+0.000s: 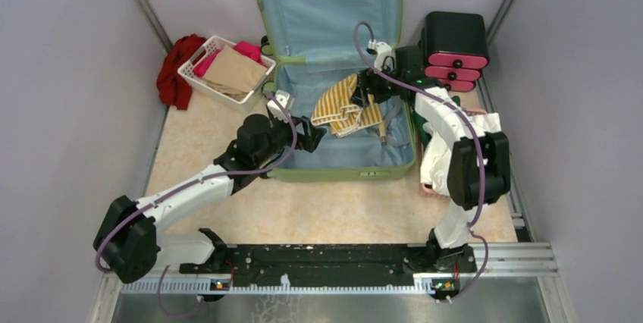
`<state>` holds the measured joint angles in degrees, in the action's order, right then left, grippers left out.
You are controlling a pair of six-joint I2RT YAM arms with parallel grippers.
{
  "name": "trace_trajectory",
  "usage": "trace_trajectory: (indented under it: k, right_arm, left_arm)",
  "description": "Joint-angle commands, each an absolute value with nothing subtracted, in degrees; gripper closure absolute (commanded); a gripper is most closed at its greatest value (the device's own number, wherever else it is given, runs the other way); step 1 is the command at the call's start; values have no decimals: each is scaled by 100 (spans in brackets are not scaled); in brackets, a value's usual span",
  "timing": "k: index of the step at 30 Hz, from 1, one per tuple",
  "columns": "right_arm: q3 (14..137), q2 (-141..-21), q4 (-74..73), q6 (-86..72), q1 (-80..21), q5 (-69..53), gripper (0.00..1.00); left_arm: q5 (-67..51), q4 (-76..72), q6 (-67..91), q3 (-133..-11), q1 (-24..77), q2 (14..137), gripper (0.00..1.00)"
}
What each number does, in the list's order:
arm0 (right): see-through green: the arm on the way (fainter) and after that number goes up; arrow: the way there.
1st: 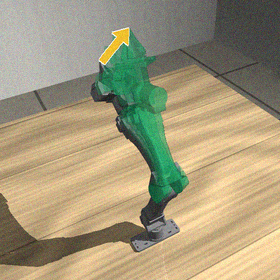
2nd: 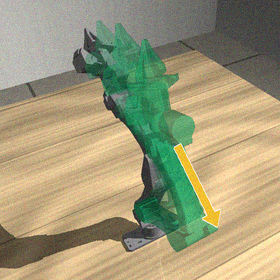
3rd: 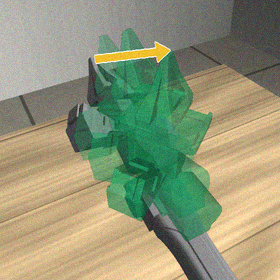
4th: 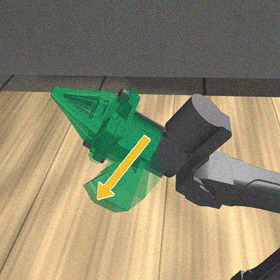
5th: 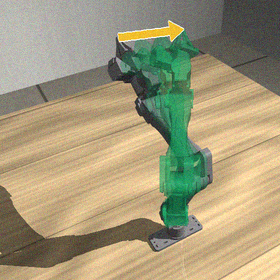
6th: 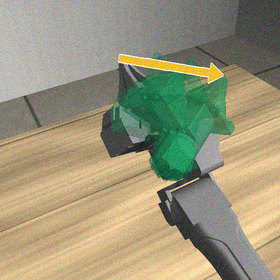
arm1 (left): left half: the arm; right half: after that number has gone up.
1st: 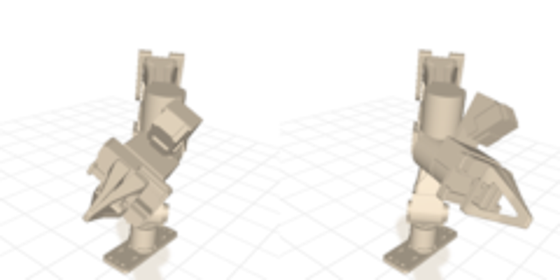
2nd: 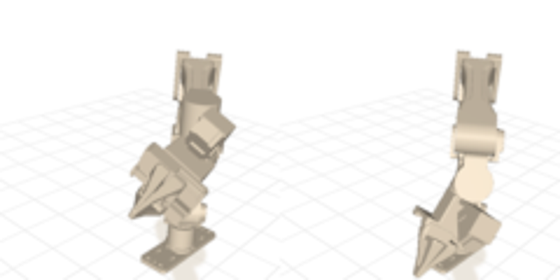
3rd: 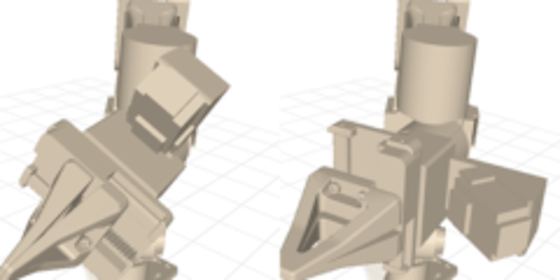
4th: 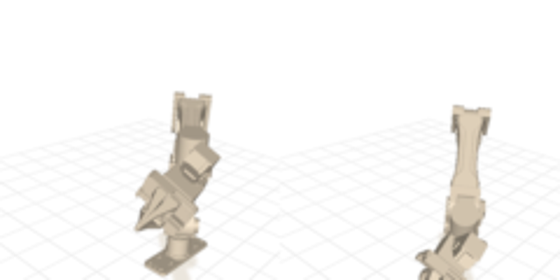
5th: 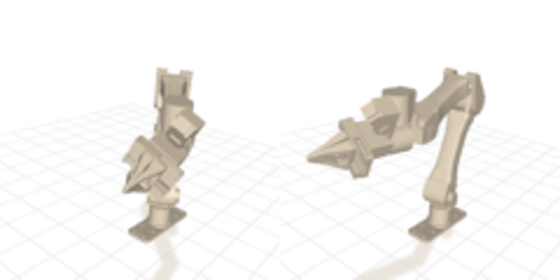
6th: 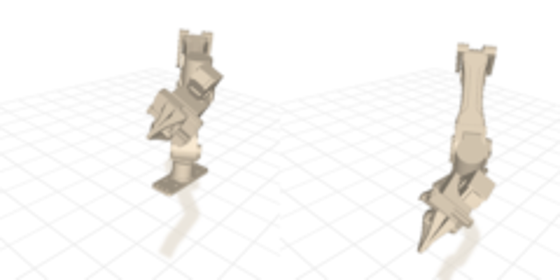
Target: Open, take out, and arrange the luggage
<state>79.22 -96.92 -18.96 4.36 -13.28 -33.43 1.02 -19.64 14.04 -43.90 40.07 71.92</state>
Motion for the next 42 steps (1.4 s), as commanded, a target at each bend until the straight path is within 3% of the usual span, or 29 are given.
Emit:
trace_trajectory:
  k: [1,7,13,17,22,25,27,42]
  right_arm:
    - [8630,-10174,-1415,-148,-1640,-2162,23]
    - [9145,-10909,-1492,-295,-1942,-1393,23]
    - [9411,-11283,-1714,-224,-2007,-1160,40]
    - [9289,-11239,-1738,-159,-2012,-1281,54]
    - [9087,-10990,-1784,-27,-1992,-1207,84]
    - [8958,-10768,-1773,-26,-1897,-1193,96]
    - [8891,-10670,-1784,-24,-1800,-1134,100]
    - [8712,-11073,-2044,764,-1328,-336,100]
  left_arm:
    - [31,-2017,1921,-3840,3969,6687,1]
    - [262,-1965,2218,-3267,3955,6011,1]
    - [320,-1913,2464,-2967,3955,5555,1]
    - [294,-1905,2559,-2871,3955,5486,1]
    - [240,-1915,2631,-2873,3955,5505,1]
    - [222,-1928,2645,-2887,3955,5521,1]
    - [215,-1936,2639,-2898,3955,5532,1]
    - [27,-2121,2286,-3660,3946,6451,1]
